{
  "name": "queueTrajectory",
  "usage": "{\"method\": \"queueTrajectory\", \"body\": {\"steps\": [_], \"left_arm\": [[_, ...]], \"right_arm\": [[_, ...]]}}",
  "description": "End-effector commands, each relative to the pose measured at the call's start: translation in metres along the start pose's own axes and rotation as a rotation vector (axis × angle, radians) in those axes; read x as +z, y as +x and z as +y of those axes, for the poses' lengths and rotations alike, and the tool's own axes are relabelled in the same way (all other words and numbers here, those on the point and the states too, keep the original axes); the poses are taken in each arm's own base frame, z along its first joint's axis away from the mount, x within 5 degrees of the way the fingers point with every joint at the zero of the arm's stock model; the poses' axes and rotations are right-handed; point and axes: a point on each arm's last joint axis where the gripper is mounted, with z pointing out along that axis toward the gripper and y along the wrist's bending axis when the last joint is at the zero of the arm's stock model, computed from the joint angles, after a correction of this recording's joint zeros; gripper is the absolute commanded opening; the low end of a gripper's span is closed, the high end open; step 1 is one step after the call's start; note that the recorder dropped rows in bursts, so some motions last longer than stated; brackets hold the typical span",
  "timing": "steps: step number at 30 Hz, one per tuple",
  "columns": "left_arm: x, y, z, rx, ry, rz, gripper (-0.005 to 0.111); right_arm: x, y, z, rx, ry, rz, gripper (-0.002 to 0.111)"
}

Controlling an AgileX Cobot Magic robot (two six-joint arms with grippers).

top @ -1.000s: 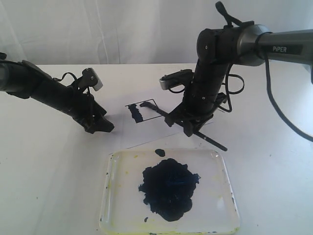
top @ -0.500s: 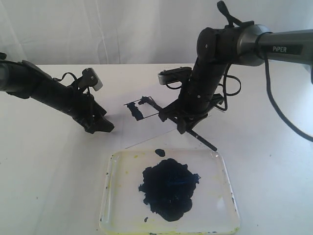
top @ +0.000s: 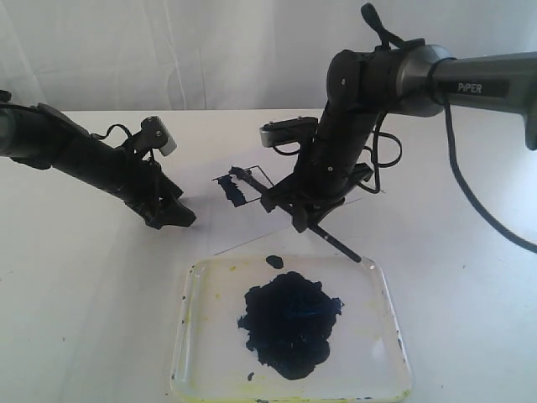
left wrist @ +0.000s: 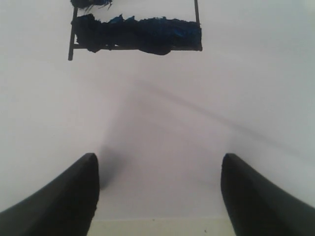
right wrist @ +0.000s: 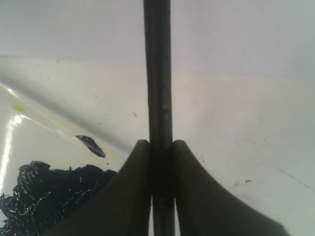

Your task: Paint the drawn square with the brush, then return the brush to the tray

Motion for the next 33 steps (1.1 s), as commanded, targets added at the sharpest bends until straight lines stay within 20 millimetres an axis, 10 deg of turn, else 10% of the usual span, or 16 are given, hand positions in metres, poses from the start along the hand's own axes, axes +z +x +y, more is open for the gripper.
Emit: {"method": "queueTrajectory", "body": {"steps": [1,33], "left_arm": [[0.01,0.015,-0.005,-0.007,0.049,0.061,0.072],[0.01,0.015,-0.005,0.002,0.051,0.066,0.072]], "right_arm": [[0.012,0.001,-0.001,-0.006,-0.008,0.021,0.0],[0.013,-0.005,-0.017,0.007,0.155,-0.034,0.0]]}}
